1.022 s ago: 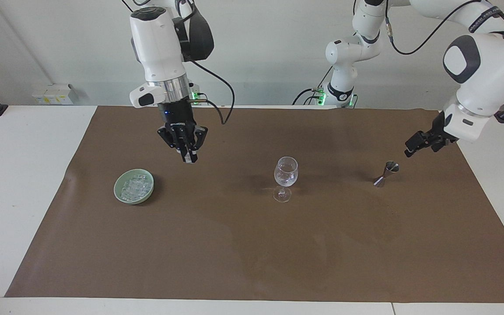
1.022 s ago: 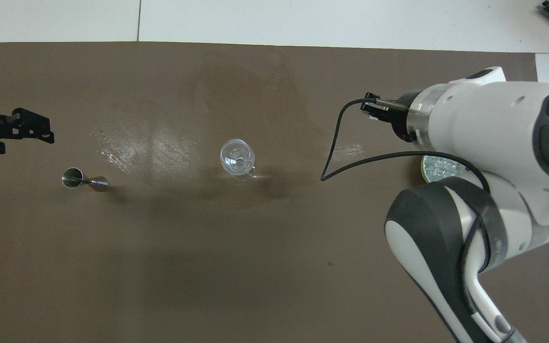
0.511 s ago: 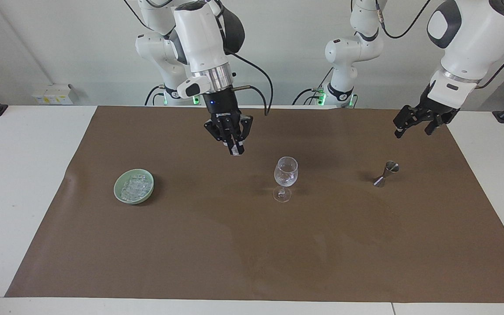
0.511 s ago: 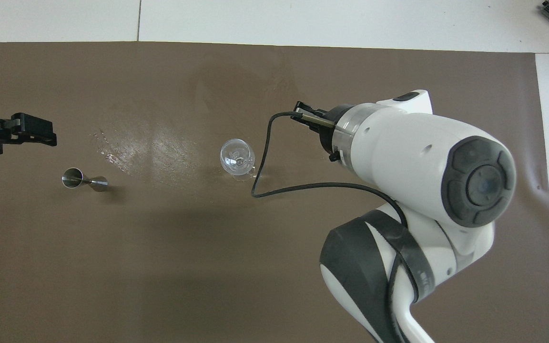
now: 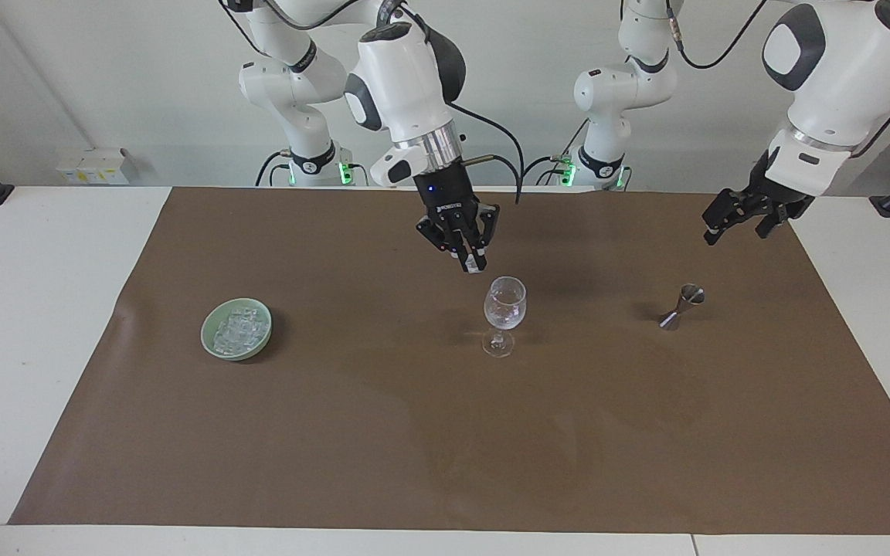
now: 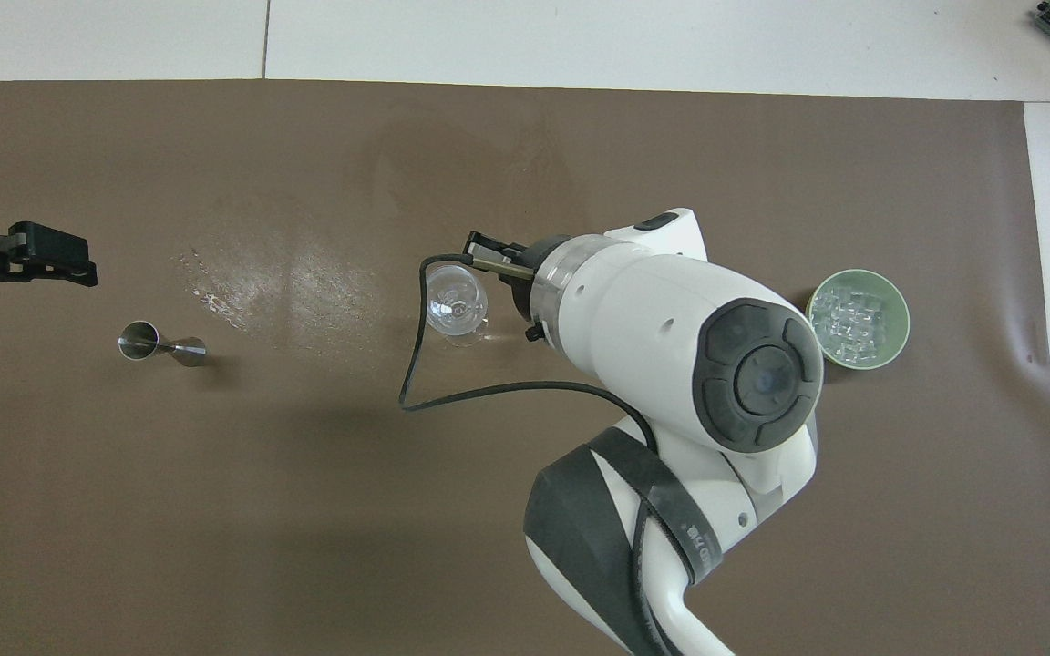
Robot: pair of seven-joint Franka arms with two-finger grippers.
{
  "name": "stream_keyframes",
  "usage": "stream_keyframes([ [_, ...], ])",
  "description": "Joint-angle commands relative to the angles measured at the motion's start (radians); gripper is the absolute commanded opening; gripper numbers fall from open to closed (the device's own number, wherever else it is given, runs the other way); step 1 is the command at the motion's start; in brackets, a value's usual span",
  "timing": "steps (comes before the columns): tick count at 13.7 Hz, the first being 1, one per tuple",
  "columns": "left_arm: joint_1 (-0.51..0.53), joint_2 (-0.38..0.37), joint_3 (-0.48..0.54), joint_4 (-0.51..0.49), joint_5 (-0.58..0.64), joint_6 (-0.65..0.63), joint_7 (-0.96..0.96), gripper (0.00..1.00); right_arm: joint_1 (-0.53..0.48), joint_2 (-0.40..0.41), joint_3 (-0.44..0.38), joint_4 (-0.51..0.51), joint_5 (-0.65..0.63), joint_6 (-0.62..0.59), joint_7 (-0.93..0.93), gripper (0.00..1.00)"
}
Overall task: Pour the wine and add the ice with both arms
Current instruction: 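Carry the green ice cup with the right gripper over the clear glass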
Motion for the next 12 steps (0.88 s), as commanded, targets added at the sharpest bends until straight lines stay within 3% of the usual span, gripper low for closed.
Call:
stream_keyframes([
  [1,0.000,-0.027,0.005,-0.027,-0.008,0.002,0.000,1.00,0.027,0.032,0.007,0.029,-0.009,0.011,0.026,0.00],
  [8,0.005,-0.019,0.013,-0.006,0.001,0.003,0.014,1.00,0.051,0.079,0.007,0.029,-0.068,0.011,0.026,0.00],
  [12,-0.135,-0.013,0.181,0.027,0.005,-0.011,0.021,1.00,0.054,0.135,0.007,0.066,-0.106,0.036,0.029,0.00],
])
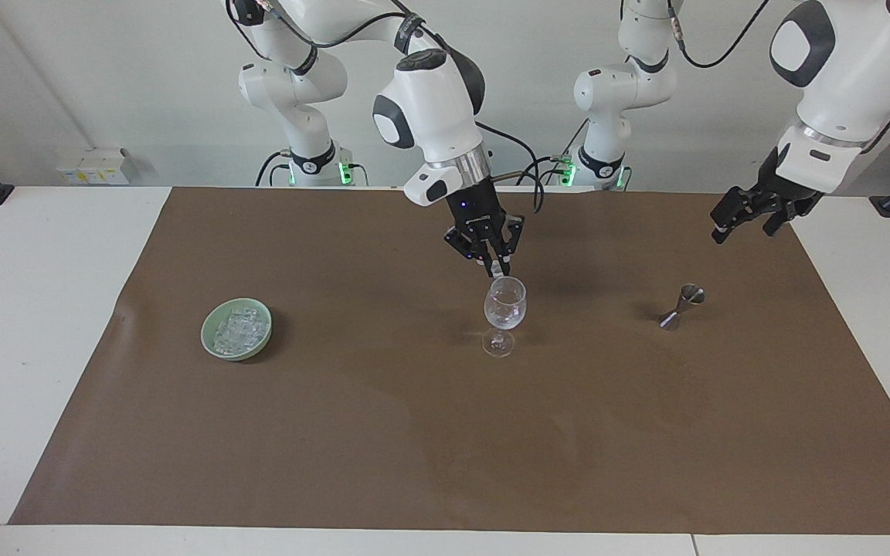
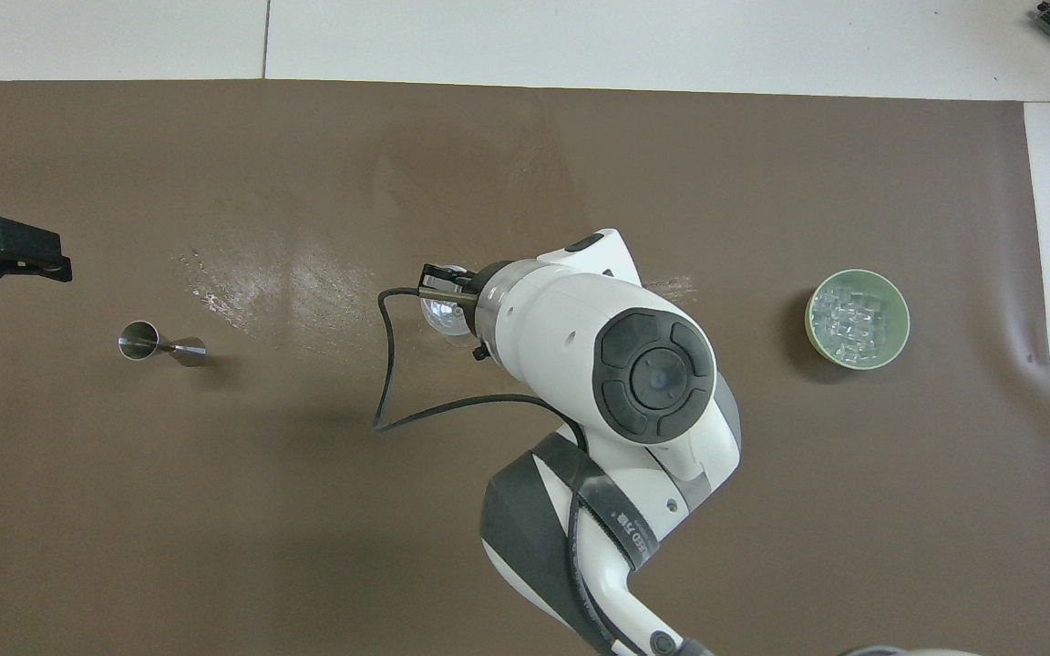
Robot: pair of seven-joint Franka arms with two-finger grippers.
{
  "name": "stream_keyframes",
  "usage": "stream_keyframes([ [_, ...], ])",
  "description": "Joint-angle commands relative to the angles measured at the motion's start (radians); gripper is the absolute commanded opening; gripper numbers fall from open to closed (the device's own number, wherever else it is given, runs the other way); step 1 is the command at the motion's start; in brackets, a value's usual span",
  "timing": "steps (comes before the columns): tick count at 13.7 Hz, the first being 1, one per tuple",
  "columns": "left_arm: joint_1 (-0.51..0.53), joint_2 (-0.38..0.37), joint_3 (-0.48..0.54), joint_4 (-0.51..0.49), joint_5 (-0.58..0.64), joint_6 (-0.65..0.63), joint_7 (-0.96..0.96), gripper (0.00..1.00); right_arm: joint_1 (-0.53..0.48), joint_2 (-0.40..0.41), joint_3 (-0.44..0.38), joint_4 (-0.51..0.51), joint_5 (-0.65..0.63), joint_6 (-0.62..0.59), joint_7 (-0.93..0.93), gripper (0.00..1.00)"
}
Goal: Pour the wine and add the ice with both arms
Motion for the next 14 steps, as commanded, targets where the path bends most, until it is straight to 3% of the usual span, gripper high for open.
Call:
stream_keyframes([
  [1,-0.102,-0.009,0.100,0.009,0.006,-0.010,0.017,1.00,0.000,0.045,0.007,0.044,-0.049,0.018,0.035,0.00],
  [3,-0.164,-0.009,0.180,0.009,0.004,-0.011,0.047,1.00,0.005,0.056,0.007,0.045,-0.061,0.022,0.040,0.00],
  [8,-0.084,-0.010,0.106,0.007,0.004,-0.031,0.049,1.00,0.019,0.074,0.007,0.064,-0.115,0.022,0.088,0.02],
  [14,-0.031,-0.015,0.043,-0.010,0.018,-0.033,0.048,1.00,0.022,0.079,0.007,0.064,-0.116,0.022,0.089,0.14],
])
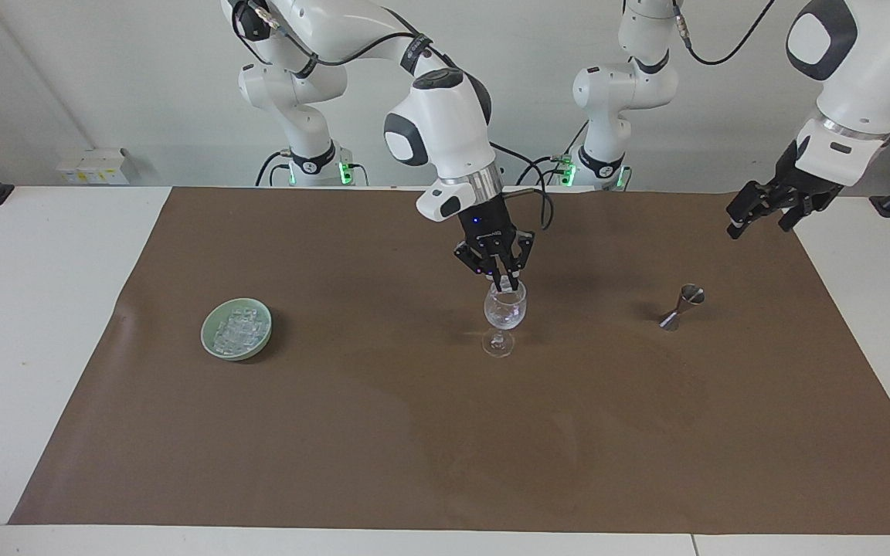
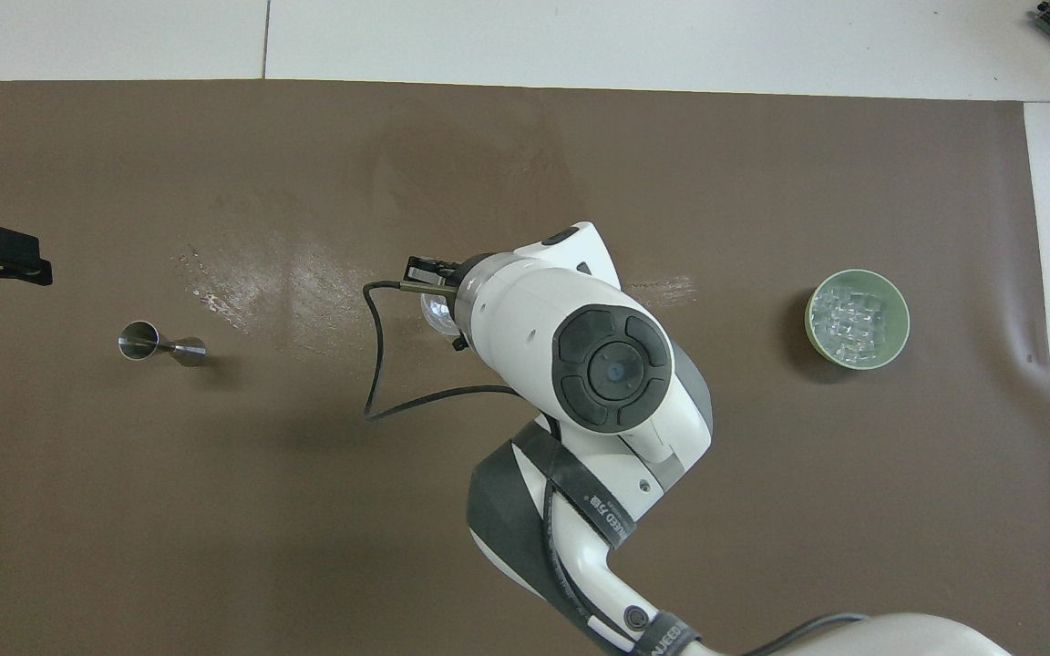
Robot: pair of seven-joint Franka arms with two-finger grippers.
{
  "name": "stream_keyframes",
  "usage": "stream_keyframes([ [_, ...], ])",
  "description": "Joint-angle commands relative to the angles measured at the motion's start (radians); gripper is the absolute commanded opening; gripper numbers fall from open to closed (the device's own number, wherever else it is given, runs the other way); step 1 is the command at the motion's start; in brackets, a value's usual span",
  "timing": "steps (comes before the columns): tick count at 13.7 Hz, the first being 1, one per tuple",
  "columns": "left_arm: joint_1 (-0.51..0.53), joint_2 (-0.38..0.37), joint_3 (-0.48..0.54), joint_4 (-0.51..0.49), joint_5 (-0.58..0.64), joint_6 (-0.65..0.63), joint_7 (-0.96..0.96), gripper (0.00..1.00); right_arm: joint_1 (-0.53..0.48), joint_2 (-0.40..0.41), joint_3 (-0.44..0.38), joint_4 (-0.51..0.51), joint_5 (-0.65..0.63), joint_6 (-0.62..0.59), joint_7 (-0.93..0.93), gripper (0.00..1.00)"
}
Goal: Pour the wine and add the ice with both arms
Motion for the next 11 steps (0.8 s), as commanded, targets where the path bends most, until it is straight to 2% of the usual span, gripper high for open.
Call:
stream_keyframes([
  [1,0.015,-0.015,-0.015,-0.020,0.016,-0.010,0.014,1.00,0.007,0.031,0.006,0.023,-0.031,0.010,0.029,0.14],
  [5,0.017,-0.015,-0.013,-0.023,0.018,-0.003,0.071,1.00,0.010,0.033,0.006,0.023,-0.054,0.008,0.042,0.26],
  [11,0.017,-0.021,-0.005,-0.037,0.015,-0.006,0.065,1.00,0.010,0.036,0.006,0.029,-0.052,0.008,0.044,0.52],
])
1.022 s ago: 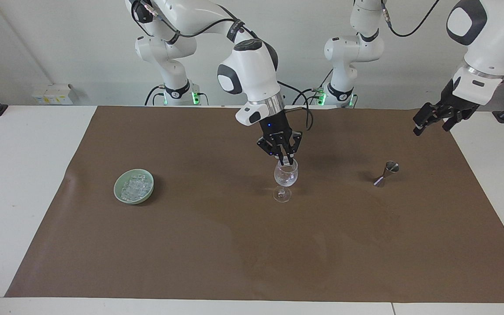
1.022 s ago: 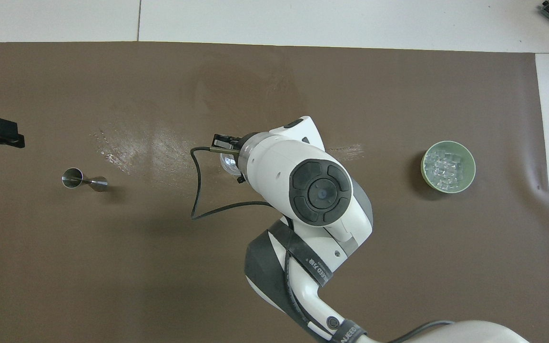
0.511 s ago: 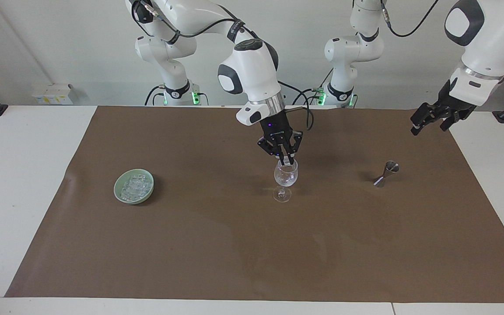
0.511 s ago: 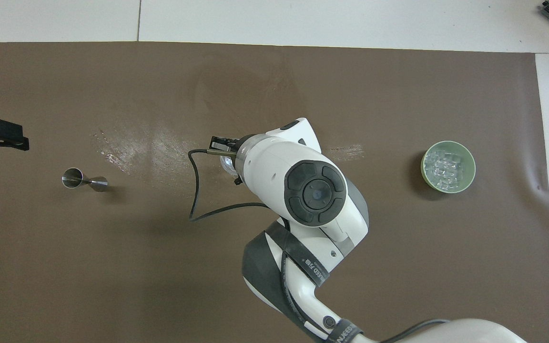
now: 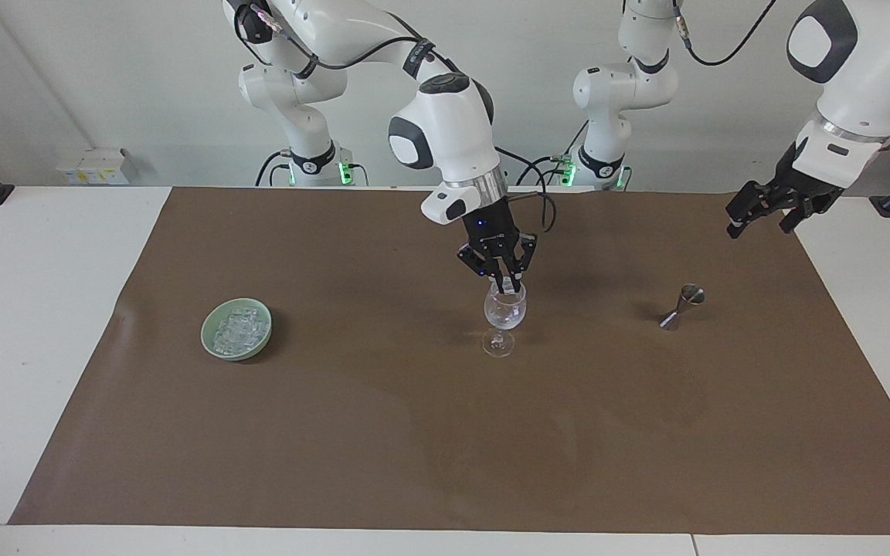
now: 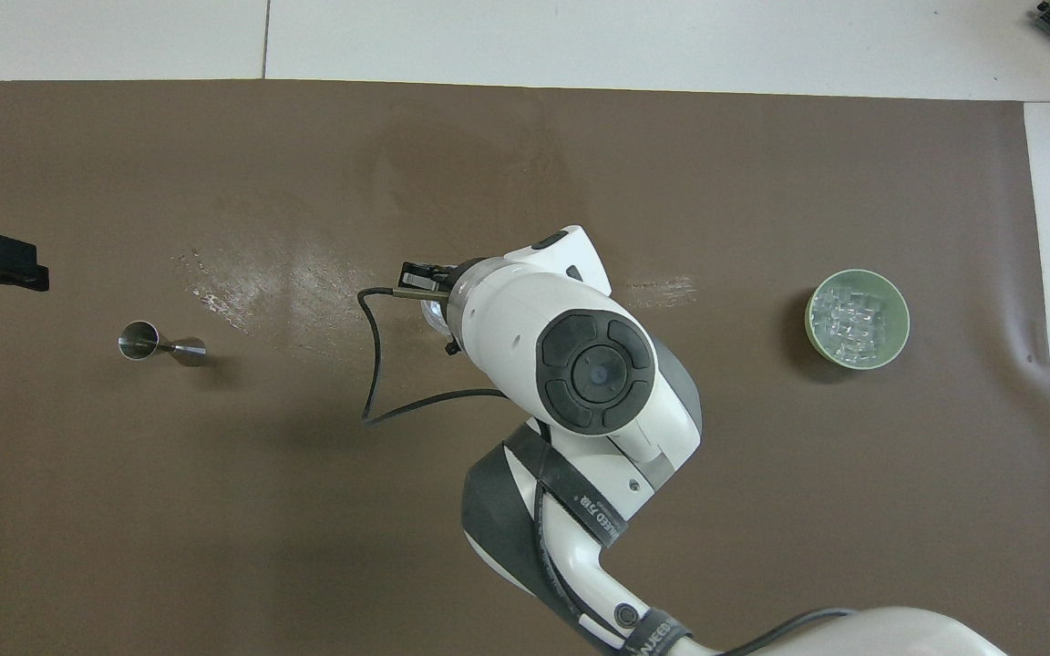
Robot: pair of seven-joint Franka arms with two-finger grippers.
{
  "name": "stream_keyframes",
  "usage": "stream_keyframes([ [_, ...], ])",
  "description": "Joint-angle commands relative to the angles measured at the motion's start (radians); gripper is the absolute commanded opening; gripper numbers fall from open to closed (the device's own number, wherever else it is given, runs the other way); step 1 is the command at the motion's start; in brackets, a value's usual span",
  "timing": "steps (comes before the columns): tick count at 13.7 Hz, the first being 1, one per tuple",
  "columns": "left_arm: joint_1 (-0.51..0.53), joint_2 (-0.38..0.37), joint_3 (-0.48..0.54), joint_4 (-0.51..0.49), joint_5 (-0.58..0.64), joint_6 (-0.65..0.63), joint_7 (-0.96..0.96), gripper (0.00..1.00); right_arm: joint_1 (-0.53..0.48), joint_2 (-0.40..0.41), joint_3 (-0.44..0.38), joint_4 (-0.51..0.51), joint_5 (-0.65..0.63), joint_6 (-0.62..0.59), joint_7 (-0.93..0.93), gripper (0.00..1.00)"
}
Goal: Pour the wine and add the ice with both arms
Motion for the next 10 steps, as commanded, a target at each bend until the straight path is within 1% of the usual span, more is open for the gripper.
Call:
stream_keyframes([
  [1,0.007,-0.022,-0.006,-0.029,0.013,-0.007,0.012,1.00,-0.001,0.021,0.006,0.024,-0.027,0.008,0.039,0.55],
  [6,0.007,-0.022,-0.005,-0.029,0.013,-0.007,0.012,1.00,0.000,0.026,0.006,0.035,-0.027,0.007,0.039,0.58],
  [8,0.007,-0.022,-0.006,-0.029,0.013,-0.007,0.012,1.00,-0.001,0.026,0.006,0.047,-0.029,-0.004,0.039,0.67],
  [9,0.007,-0.022,-0.005,-0.029,0.013,-0.007,0.012,1.00,-0.001,0.024,0.006,0.067,-0.027,-0.007,0.039,0.80],
  [10,0.008,-0.022,-0.006,-0.029,0.013,-0.007,0.012,1.00,-0.009,0.020,-0.001,0.079,-0.035,-0.007,0.039,1.00],
])
